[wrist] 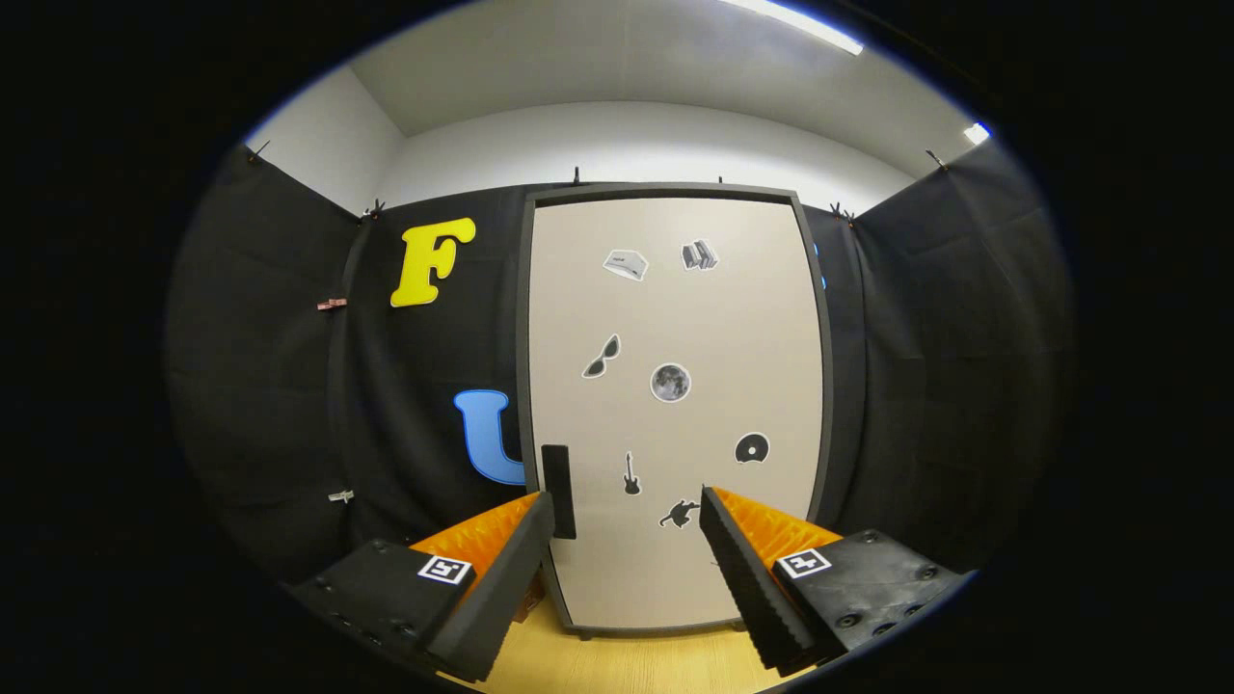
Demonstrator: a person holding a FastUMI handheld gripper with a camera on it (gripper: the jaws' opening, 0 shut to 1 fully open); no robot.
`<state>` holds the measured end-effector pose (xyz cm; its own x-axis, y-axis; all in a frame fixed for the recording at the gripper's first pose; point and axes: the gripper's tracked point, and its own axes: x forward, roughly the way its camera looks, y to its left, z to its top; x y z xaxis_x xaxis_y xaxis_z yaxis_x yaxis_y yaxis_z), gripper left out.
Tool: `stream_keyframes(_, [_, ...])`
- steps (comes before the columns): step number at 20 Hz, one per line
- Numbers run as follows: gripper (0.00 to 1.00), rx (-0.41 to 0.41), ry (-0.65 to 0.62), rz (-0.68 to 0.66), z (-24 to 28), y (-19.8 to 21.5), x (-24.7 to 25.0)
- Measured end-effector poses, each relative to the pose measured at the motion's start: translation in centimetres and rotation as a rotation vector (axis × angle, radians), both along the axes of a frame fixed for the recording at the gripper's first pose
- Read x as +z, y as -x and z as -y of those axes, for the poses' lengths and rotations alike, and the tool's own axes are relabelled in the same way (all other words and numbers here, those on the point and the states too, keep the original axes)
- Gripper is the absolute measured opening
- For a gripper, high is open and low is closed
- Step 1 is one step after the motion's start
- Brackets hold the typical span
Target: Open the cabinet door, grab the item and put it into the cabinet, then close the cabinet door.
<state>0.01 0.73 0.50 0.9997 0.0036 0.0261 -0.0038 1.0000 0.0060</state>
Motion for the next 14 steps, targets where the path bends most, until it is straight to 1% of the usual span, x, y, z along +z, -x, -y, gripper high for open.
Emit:
stream_keyframes(5, [0.99,-0.007,0.006,-0.021,-0.3,-0.4,-0.8])
stream_keyframes(11, [0.99,0.014,-0.004,-0.026,-1.7,-1.3,-1.4])
stream_keyframes(14, [0.98,0.039,-0.017,-0.027,-3.3,-2.7,-1.8])
